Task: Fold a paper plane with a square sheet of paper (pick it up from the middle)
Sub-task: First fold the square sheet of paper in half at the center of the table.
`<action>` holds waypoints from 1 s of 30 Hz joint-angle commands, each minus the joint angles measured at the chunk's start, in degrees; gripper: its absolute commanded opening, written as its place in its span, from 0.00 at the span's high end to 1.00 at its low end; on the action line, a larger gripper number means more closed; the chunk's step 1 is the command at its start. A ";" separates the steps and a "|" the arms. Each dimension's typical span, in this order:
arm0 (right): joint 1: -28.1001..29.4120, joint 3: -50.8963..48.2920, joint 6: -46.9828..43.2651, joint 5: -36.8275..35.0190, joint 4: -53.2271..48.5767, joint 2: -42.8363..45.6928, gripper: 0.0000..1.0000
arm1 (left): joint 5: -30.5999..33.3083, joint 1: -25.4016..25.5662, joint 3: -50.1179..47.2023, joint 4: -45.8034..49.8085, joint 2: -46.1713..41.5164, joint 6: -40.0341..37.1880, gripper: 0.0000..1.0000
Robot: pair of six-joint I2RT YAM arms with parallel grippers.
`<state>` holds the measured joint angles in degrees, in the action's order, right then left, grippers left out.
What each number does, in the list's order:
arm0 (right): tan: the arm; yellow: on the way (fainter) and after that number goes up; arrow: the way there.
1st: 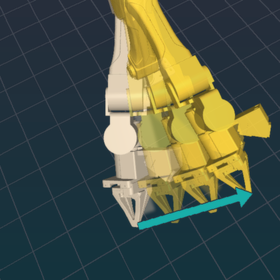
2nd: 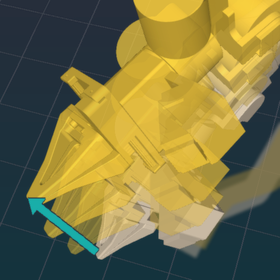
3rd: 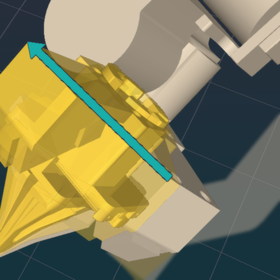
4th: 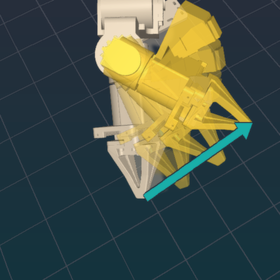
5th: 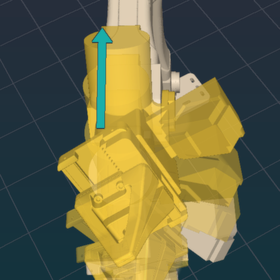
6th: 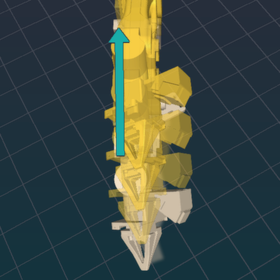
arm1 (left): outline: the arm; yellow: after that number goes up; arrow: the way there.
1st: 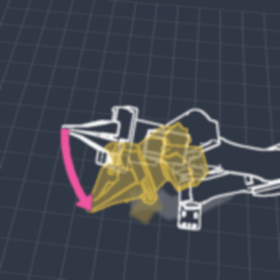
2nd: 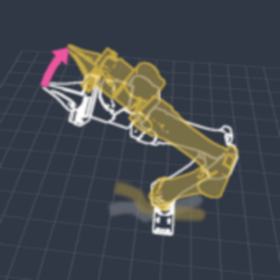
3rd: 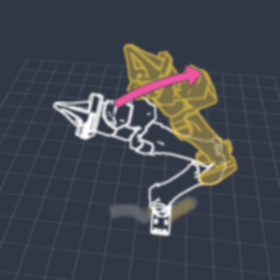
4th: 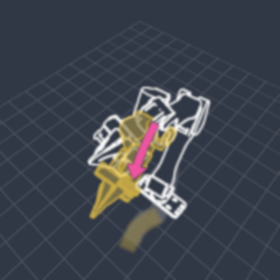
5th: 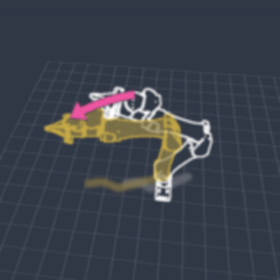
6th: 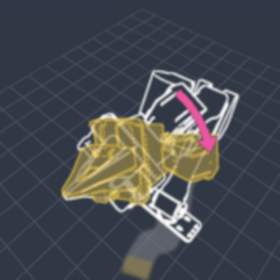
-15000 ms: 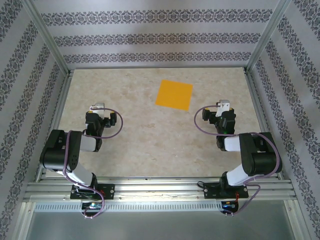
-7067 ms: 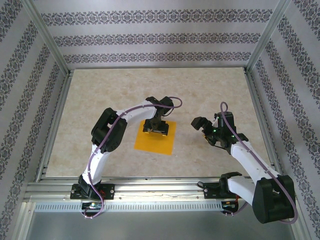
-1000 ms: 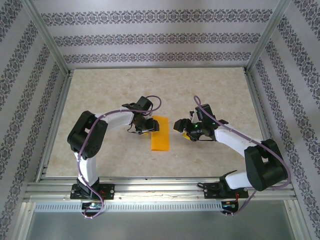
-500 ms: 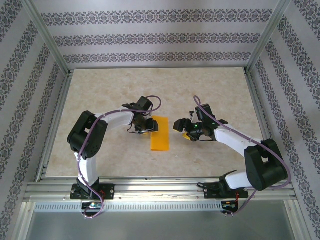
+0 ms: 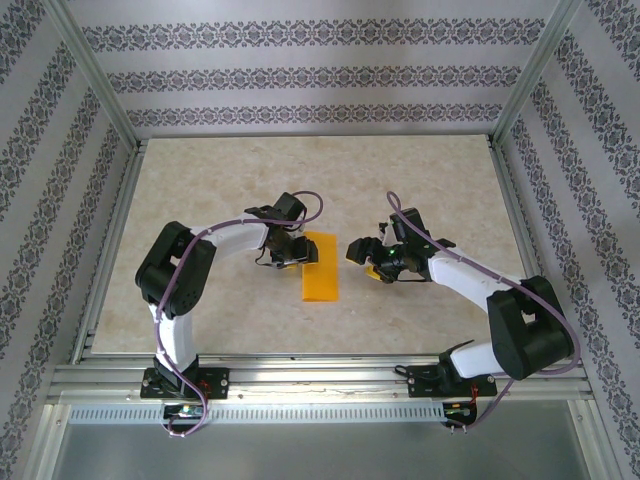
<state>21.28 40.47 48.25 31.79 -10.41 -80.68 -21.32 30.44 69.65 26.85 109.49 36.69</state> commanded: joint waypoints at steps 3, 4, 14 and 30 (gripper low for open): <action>0.78 1.19 0.84 -0.11 -0.04 -0.43 0.25 | 6.48 0.00 -0.11 3.26 2.57 1.77 0.45; 0.78 1.19 0.80 -0.14 -0.07 -0.30 0.25 | 6.51 0.03 -0.20 3.13 2.57 2.02 0.45; 0.78 1.46 0.93 -0.15 -0.38 -0.40 0.25 | 9.08 0.76 0.22 4.08 3.36 2.24 0.45; 0.78 1.18 1.10 -0.35 -0.60 -0.12 0.23 | 11.51 1.67 0.99 6.08 4.28 1.67 0.45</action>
<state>21.28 40.56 49.12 31.77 -10.44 -80.84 -17.28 32.05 70.91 28.36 110.13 39.20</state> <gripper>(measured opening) 0.771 0.550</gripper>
